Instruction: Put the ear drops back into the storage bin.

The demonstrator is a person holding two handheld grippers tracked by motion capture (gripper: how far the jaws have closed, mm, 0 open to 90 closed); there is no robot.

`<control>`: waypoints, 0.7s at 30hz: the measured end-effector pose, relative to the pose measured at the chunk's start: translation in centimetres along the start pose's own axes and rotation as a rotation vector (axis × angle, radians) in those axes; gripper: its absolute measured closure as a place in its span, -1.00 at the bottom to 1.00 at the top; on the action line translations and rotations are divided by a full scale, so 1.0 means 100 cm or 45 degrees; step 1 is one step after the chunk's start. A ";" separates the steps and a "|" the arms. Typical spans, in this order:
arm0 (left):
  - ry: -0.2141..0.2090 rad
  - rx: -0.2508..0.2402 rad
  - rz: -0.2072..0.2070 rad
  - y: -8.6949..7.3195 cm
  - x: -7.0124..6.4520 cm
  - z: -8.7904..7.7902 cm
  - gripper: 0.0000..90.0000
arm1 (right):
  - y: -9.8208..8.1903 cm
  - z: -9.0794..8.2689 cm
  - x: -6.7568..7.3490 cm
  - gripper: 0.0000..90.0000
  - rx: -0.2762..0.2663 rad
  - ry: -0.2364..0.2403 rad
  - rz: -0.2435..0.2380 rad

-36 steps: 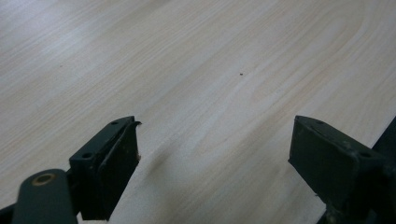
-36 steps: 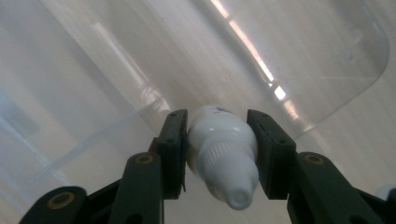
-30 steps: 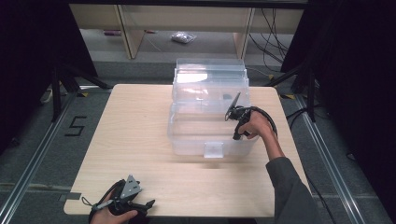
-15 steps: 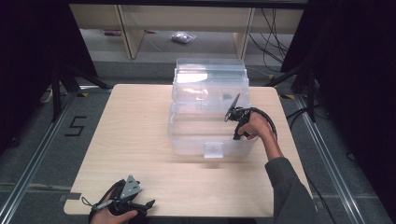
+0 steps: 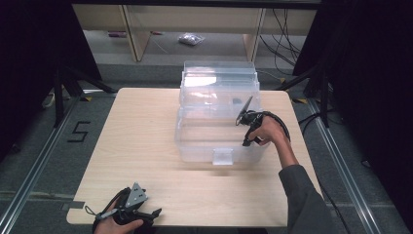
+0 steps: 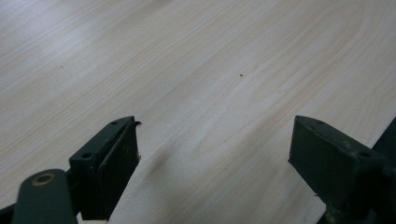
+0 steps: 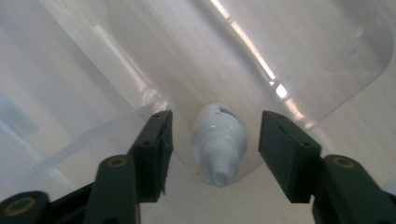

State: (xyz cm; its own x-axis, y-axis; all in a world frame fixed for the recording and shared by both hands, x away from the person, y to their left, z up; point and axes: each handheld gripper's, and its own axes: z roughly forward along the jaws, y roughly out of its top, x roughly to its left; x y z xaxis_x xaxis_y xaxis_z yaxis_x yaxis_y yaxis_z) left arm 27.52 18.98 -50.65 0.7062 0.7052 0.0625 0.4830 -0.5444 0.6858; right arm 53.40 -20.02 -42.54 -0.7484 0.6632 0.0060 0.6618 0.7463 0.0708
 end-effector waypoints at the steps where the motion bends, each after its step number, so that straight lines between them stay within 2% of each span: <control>1: -0.001 -0.001 -0.003 0.000 0.000 0.000 -0.66 | -0.001 -0.001 0.001 -0.06 -0.047 0.002 0.009; 2: -0.001 -0.001 -0.003 0.000 0.000 0.000 -0.66 | -0.001 -0.005 0.002 -0.11 -0.034 0.002 0.053; 3: 0.000 -0.010 -0.029 0.000 -0.001 0.001 -0.66 | -0.002 -0.007 0.001 -0.16 -0.059 -0.012 0.042; 5: 0.000 0.003 0.003 0.000 0.000 0.000 -0.66 | -0.004 -0.012 0.001 -0.20 -0.083 -0.015 0.061; 6: 0.000 0.003 0.003 0.000 0.000 0.000 -0.66 | -0.004 -0.012 0.001 -0.20 -0.083 -0.015 0.061; 7: -0.008 0.007 -0.012 0.000 0.000 0.000 -0.66 | -0.007 -0.017 0.001 -0.23 -0.130 -0.003 0.066; 8: -0.013 -0.012 -0.034 0.000 -0.001 0.001 -0.66 | -0.007 -0.020 0.002 -0.23 -0.126 0.002 0.091; 10: -0.009 -0.020 -0.039 0.000 -0.002 0.001 -0.66 | -0.008 -0.022 0.002 -0.26 -0.146 -0.005 0.077; 11: 0.001 0.001 0.000 0.000 0.000 0.000 -0.66 | -0.010 -0.027 0.001 -0.29 -0.180 -0.015 0.075; 12: -0.002 -0.002 -0.021 0.000 -0.001 0.001 -0.66 | -0.011 -0.028 0.001 -0.29 -0.193 -0.016 0.064; 13: -0.012 0.029 0.013 0.000 0.001 -0.001 -0.66 | -0.012 -0.031 0.002 -0.31 -0.200 -0.013 0.063; 14: -0.012 0.029 0.013 0.000 0.001 -0.001 -0.66 | -0.012 -0.031 0.002 -0.31 -0.200 -0.013 0.063; 15: 0.002 -0.007 -0.027 0.000 -0.001 0.001 -0.66 | -0.013 -0.035 0.004 -0.33 -0.222 -0.017 0.079; 16: 0.002 -0.007 -0.027 0.000 -0.001 0.001 -0.66 | -0.013 -0.035 0.004 -0.33 -0.222 -0.017 0.079; 17: 0.002 0.002 0.000 0.000 0.000 0.000 -0.66 | -0.015 -0.038 0.005 -0.36 -0.229 -0.024 0.081; 20: -0.010 0.005 -0.016 0.000 0.000 0.000 -0.66 | -0.016 -0.040 0.007 -0.38 -0.244 -0.020 0.082; 21: 0.003 0.000 -0.012 0.000 0.000 0.000 -0.66 | -0.017 -0.042 0.008 -0.40 -0.255 -0.032 0.080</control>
State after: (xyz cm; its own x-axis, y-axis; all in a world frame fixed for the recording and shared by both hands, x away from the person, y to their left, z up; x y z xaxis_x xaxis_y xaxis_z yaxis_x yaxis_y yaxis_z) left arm 27.52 18.92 -50.67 0.7004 0.7114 0.0576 0.4897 -0.5377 0.6863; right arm 51.48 -21.01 -38.45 -0.7030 0.7112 -0.0083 0.6837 0.6789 0.2676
